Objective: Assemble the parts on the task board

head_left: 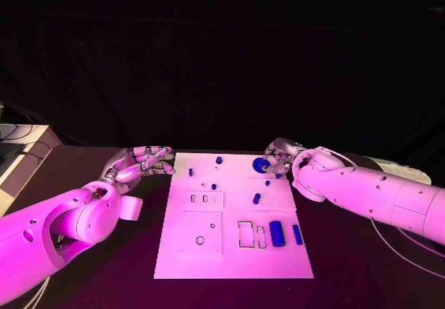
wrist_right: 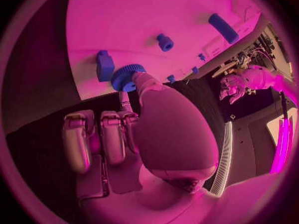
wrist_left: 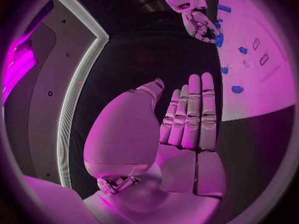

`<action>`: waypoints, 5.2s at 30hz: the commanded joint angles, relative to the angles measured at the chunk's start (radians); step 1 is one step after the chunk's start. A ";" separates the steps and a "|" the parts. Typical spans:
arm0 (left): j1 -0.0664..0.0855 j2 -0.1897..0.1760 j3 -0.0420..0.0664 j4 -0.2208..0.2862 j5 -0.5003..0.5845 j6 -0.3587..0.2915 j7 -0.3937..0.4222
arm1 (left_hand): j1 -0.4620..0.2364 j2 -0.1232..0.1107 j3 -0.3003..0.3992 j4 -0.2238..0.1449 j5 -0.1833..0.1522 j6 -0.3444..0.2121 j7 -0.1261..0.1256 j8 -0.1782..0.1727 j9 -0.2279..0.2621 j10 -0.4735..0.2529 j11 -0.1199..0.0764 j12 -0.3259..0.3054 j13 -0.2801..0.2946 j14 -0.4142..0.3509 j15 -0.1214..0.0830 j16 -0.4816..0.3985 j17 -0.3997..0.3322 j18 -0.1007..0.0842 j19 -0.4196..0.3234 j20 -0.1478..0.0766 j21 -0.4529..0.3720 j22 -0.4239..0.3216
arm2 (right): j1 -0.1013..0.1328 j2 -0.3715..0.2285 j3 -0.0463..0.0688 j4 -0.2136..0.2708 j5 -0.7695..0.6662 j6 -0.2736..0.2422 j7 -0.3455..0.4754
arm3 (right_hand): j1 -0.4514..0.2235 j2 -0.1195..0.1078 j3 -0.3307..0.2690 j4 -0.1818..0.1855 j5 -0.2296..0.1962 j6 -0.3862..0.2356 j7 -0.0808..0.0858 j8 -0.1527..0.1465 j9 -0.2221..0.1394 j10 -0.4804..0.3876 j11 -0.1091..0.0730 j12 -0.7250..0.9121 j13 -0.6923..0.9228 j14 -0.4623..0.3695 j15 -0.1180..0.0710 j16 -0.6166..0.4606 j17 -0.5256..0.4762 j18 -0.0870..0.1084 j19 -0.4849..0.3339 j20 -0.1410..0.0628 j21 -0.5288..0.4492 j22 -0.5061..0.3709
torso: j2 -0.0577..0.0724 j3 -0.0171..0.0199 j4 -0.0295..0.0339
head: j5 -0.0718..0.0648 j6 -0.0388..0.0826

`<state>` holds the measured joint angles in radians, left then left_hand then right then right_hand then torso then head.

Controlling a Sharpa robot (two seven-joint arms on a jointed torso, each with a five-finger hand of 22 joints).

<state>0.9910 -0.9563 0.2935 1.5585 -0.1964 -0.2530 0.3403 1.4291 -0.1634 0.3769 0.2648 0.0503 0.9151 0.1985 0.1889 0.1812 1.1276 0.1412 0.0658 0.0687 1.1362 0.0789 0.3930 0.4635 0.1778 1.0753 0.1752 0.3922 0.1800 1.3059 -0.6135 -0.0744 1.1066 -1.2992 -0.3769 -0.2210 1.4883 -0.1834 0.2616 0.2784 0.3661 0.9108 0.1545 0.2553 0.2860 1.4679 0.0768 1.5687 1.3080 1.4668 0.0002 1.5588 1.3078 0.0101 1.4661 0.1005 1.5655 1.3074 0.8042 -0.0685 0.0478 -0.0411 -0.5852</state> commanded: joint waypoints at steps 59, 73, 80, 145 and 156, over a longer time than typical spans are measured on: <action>0.000 0.015 0.001 -0.008 -0.015 0.024 0.005 | -0.002 -0.003 -0.001 -0.007 0.001 -0.001 0.005 -0.002 0.002 -0.004 0.001 0.000 0.002 -0.007 -0.001 0.006 0.005 0.002 -0.010 -0.001 0.008 0.002 | -0.065 0.191 -0.003 0.051 -0.346 -0.212 -0.047 | -0.015 -0.031 0.066 -0.010 -0.044 0.028 -0.003 -0.010 0.001 0.103 -0.008 0.002 0.263 0.098 -0.005 0.007 0.238 -0.010 0.105 -0.002 0.005 0.263 | 0.003 -0.0027 0.0024 | 0.009 0.005; 0.000 0.013 0.001 -0.008 -0.015 0.024 0.003 | -0.003 -0.003 -0.001 -0.008 0.001 0.002 0.006 -0.001 0.003 -0.001 0.001 0.001 0.002 -0.008 -0.001 0.006 0.008 0.002 -0.011 -0.001 0.010 0.003 | -0.068 0.190 -0.003 0.059 -0.330 -0.177 -0.033 | -0.016 -0.035 0.071 -0.013 -0.047 0.028 -0.003 -0.012 0.001 0.103 -0.008 0.002 0.263 0.099 -0.005 0.007 0.240 -0.010 0.105 -0.002 0.005 0.263 | 0.003 -0.0016 0.0013 | 0.012 -0.001; 0.000 0.014 0.001 -0.008 -0.016 0.025 0.002 | -0.003 -0.003 -0.001 -0.008 0.001 0.002 0.007 -0.001 0.003 -0.001 0.001 0.000 0.002 -0.008 -0.001 0.007 0.009 0.002 -0.012 -0.001 0.010 0.003 | -0.068 0.190 -0.003 0.066 -0.328 -0.184 -0.030 | -0.016 -0.035 0.071 -0.013 -0.047 0.028 -0.003 -0.012 0.001 0.103 -0.008 0.002 0.263 0.099 -0.005 0.007 0.240 -0.010 0.105 -0.002 0.005 0.263 | 0.003 -0.0018 0.0029 | 0.012 -0.001; 0.000 0.021 0.001 -0.016 -0.017 0.026 -0.004 | -0.004 -0.004 -0.001 -0.009 0.001 0.000 0.009 -0.003 0.003 -0.003 0.002 -0.001 0.002 -0.010 0.000 0.007 0.012 0.002 -0.013 0.000 0.012 0.004 | -0.081 0.219 -0.006 0.026 -0.295 -0.147 -0.030 | -0.047 -0.054 0.085 -0.017 -0.084 0.002 0.010 -0.048 -0.007 0.103 0.003 0.002 0.263 0.098 0.003 0.006 0.236 -0.010 0.105 0.004 0.005 0.263 | 0.004 -0.0022 0.0023 | 0.015 -0.010; 0.000 0.022 0.001 -0.018 -0.017 0.026 -0.005 | -0.004 -0.004 0.000 -0.009 0.001 -0.001 0.010 -0.004 0.003 -0.005 0.003 -0.001 0.002 -0.011 0.001 0.007 0.014 0.002 -0.014 0.000 0.013 0.005 | -0.082 0.219 -0.007 0.023 -0.292 -0.146 -0.029 | -0.050 -0.056 0.086 -0.019 -0.086 -0.006 0.013 -0.055 -0.010 0.103 0.006 0.002 0.263 0.098 0.005 0.006 0.235 -0.010 0.105 0.006 0.005 0.263 | 0.003 -0.0019 0.0021 | 0.015 -0.010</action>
<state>0.9905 -0.9368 0.2935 1.5396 -0.2113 -0.2435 0.3307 1.4291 -0.1633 0.3740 0.2620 0.0503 0.9115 0.2022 0.1889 0.1833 1.1276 0.1412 0.0658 0.0694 1.1325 0.0825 0.3968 0.4771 0.1779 1.0682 0.1750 0.3999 0.1837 1.2511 -0.4014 -0.0666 1.1308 -1.6137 -0.5598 -0.2604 1.4451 -0.2349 0.3411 0.2591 0.2846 0.9126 0.1696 0.2037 0.2771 1.4679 0.0766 1.5686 1.3077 1.4668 0.0002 1.5627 1.3074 0.0067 1.4661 0.1005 1.5654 1.3077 0.8075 -0.0705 0.0498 -0.0256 -0.5960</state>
